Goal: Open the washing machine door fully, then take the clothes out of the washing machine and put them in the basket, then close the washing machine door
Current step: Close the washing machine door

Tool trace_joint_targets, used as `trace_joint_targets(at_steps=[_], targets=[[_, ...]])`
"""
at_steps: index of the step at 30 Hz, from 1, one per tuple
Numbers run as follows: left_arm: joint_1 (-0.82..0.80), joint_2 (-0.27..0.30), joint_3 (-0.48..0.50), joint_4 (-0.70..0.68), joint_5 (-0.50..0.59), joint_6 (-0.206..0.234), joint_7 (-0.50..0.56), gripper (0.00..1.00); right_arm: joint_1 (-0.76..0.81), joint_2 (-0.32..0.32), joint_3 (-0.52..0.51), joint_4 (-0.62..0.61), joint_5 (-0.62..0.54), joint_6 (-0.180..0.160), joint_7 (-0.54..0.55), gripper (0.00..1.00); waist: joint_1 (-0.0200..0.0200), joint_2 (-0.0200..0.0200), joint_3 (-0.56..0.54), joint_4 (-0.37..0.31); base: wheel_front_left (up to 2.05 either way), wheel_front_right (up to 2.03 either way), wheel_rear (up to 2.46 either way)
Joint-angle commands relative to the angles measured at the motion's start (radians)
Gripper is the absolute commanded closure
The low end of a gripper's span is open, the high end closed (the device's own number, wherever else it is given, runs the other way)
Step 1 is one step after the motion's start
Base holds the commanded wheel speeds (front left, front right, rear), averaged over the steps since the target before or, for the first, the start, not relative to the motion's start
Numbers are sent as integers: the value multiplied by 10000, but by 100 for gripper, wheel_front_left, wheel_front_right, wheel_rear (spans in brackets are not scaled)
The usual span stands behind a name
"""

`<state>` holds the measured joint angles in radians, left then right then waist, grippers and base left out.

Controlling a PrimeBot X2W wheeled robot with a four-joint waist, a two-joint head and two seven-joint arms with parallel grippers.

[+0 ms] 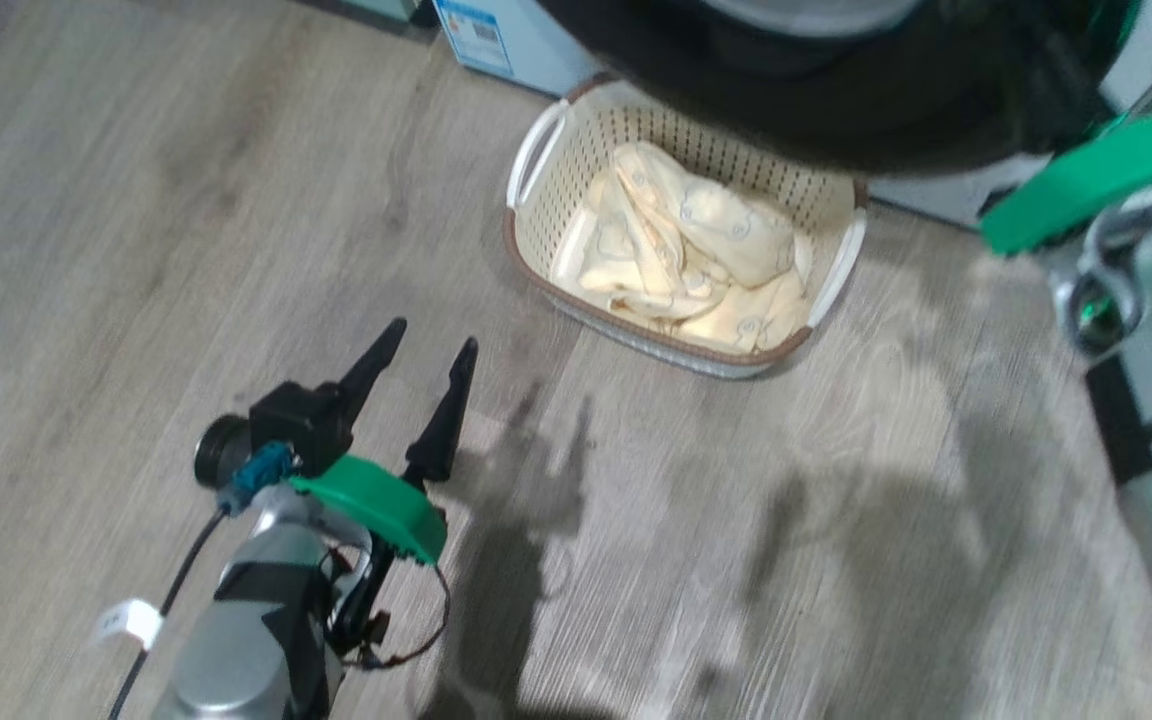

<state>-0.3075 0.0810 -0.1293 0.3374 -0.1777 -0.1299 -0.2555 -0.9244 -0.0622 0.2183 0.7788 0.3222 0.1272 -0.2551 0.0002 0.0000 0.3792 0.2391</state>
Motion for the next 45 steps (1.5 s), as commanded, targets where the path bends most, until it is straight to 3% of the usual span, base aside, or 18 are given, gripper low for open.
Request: trace_joint_targets(at_steps=[1, 14, 35, 40, 45], targets=[[-340, 154, 395, -341, -77, -8, -63, 0, -587, 120, -40, -159, -131, 35, -67, 100, -2, 0, 271, -30, 0, 0, 0], [-1025, 101, 460, -448, -137, -8, -63, 0, -2703, 120, -910, 792, -623, 35, -67, 100, -2, 0, 1265, -84, 0, 0, 0], [-1354, 17, 447, -502, -115, -8, -63, 0, -3548, 120, -1872, 1061, -963, 35, -67, 100, -2, 0, 1774, -11, 0, 0, 0], [-1309, 34, 452, -464, -119, -8, -63, 0, -3439, 120, -1749, 1041, -867, 35, -67, 100, -2, 0, 1669, 8, 0, 0, 0], [-1176, 94, 510, -397, -127, -8, -63, 0, -2954, 120, -986, 897, -385, 35, -67, 100, -2, 0, 1290, -2, 0, 0, 0]])
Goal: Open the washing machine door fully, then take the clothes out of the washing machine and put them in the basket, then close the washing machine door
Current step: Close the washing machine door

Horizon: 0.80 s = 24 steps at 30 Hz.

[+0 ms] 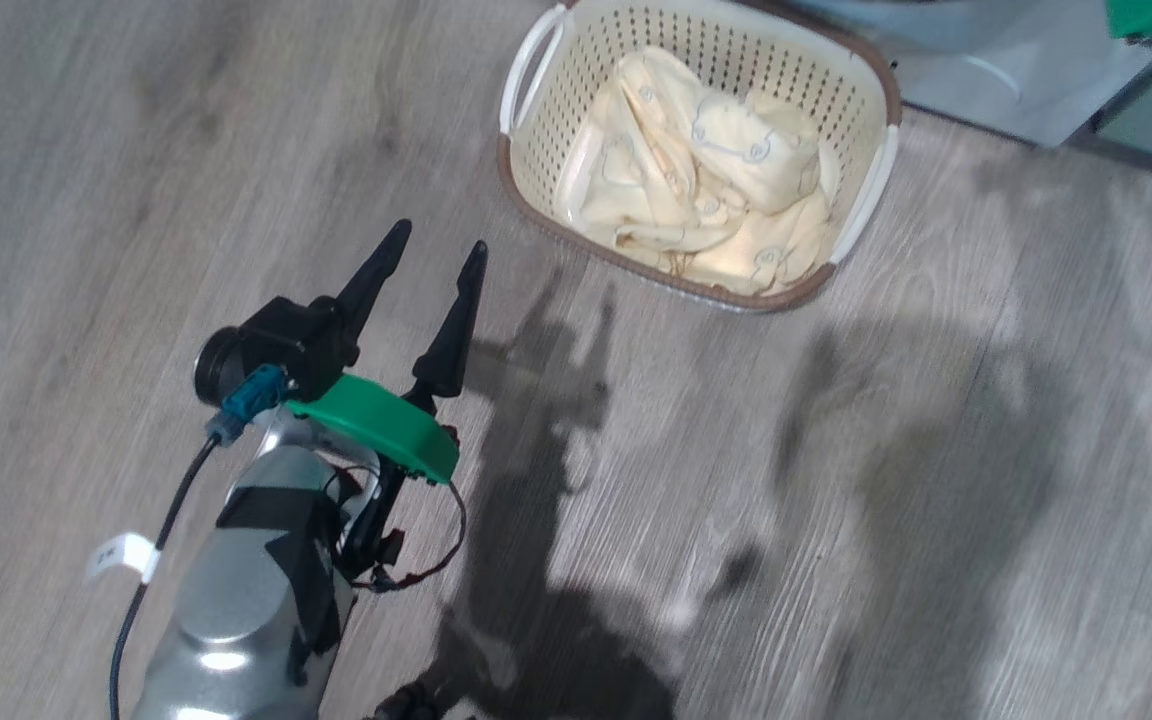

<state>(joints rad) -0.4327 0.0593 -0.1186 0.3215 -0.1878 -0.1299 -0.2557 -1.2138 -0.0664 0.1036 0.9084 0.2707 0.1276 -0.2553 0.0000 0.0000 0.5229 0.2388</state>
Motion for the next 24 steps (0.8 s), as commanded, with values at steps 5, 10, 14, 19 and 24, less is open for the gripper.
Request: trace_joint_targets(at_steps=[5, 10, 14, 19, 24], targets=[[262, 446, 488, -90, -26, -8, -61, 0, 820, 162, 1201, -823, 686, 31, -65, 100, 0, 0, -834, -44, 0, 0, 0], [486, 648, 681, 196, -57, -8, -61, 0, 1971, 162, 2212, -1268, 1414, 31, -65, 100, 0, 0, -1837, -132, 0, 0, 0], [674, 921, 852, 425, -89, -8, -61, 0, 2956, 162, 2519, -1593, 1798, 31, -65, 100, 0, 0, -2657, -271, 0, 0, 0], [787, 1429, 783, 953, -344, -8, -61, 0, 4149, 162, 2458, -1962, 1902, 31, -65, 51, 0, 0, -3604, -548, 0, 0, 0], [787, 1888, 1048, 1553, -876, -8, -61, 0, 5179, 159, 2207, -2180, 1765, 31, -65, 0, 0, 0, -4324, -945, 0, 0, 0]])
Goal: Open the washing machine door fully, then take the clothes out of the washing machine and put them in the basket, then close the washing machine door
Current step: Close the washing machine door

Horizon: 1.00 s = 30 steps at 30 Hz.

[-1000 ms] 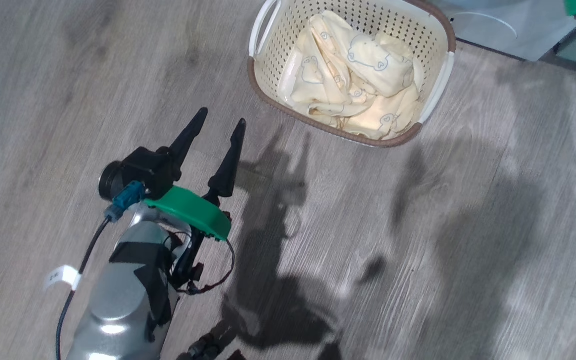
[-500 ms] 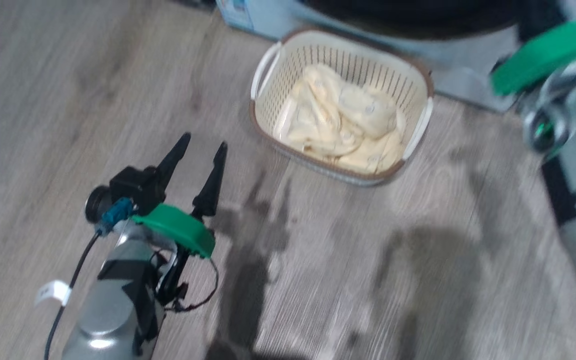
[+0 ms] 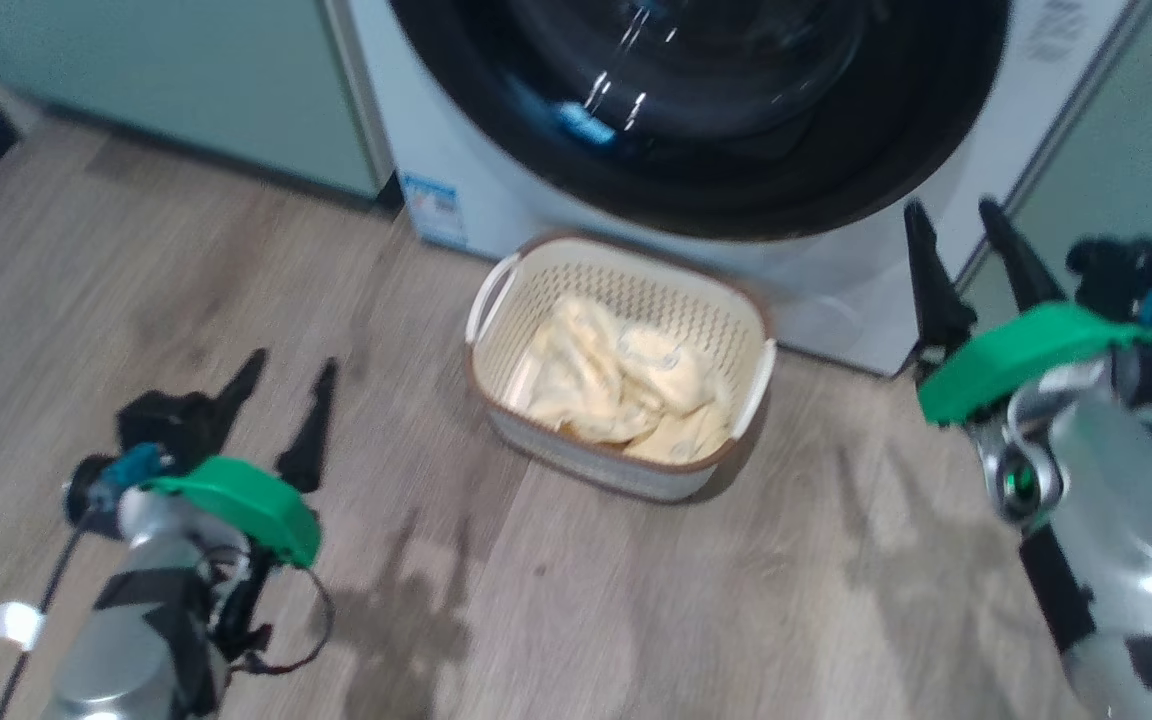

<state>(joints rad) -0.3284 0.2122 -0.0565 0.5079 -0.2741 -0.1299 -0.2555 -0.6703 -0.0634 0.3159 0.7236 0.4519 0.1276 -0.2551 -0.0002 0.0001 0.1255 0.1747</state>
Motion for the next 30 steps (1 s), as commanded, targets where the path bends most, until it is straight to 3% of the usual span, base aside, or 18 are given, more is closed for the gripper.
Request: trace_joint_targets(at_steps=[1, 9, 22, 30], targets=[[-264, 436, 455, -181, -101, -8, -63, 0, -55, 124, 15, -380, -90, 31, -67, 0, 2, -1, -479, -385, 0, 0, 0], [-106, 857, 803, 142, -677, -8, -63, 0, 1643, 43, -831, -1648, -677, 31, -67, 0, 2, -1, -1044, -1183, 0, 0, 0], [355, 847, 731, 234, -1249, -8, -63, 0, 4107, -65, -2305, -3813, -1639, 31, -67, 0, 2, -1, -1527, -1980, 0, 0, 0], [523, 728, 713, 360, -1149, -8, -63, 0, 5319, -28, -2985, -4131, -1935, 31, -67, 0, 2, -1, -1744, -2125, 0, 0, 0]])
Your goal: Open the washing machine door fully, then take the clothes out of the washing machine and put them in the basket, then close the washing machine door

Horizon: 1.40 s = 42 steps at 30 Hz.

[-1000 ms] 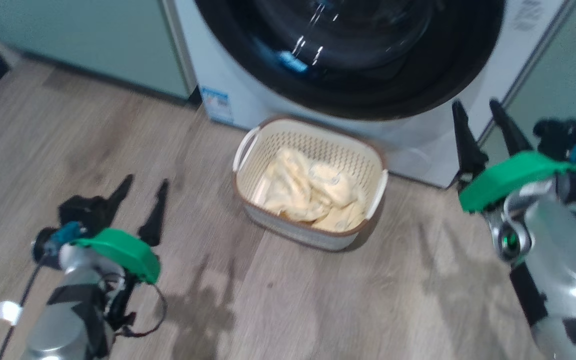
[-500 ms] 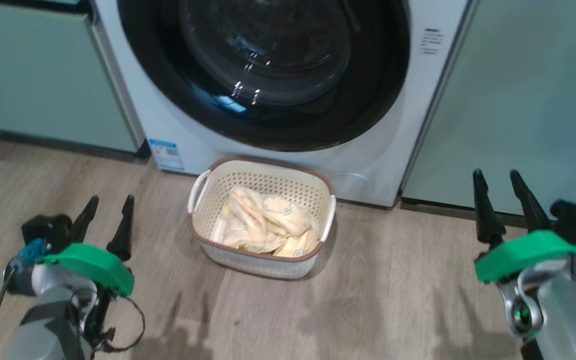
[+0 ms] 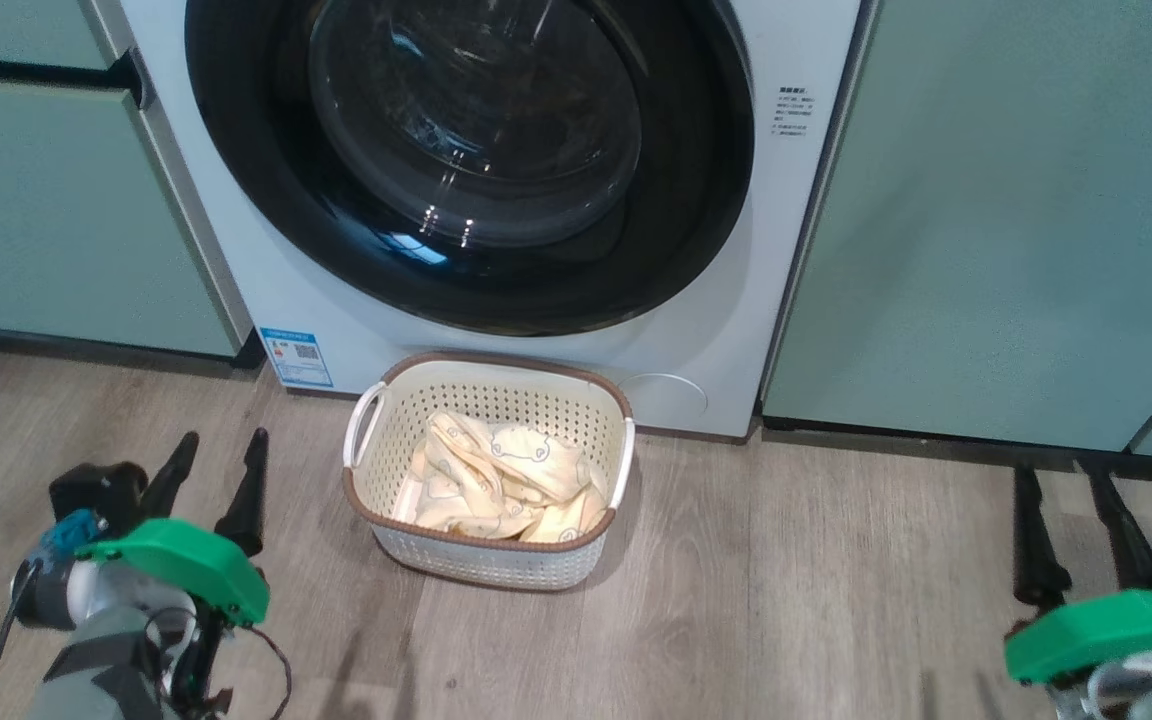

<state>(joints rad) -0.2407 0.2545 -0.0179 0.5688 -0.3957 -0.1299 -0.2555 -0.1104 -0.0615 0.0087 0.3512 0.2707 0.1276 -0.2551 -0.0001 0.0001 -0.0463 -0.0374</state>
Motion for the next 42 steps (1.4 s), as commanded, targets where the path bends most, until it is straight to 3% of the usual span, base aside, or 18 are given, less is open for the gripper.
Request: trace_joint_targets(at_steps=[1, 17, 42], targets=[[-350, 283, 317, -247, 36, -8, -63, 0, -179, -35, 4, -444, -134, 31, -67, 0, 1, -1, -40, -2, 0, 0, 0], [-405, 123, 336, 113, 91, -8, -63, 0, 734, 103, -659, -1157, -563, 31, -67, 0, 1, -1, -244, 152, 0, 0, 0], [-452, 133, 135, 242, -48, -8, -63, 0, 965, 111, -544, -1252, -505, 31, -67, 0, 1, -1, -320, 103, 0, 0, 0]])
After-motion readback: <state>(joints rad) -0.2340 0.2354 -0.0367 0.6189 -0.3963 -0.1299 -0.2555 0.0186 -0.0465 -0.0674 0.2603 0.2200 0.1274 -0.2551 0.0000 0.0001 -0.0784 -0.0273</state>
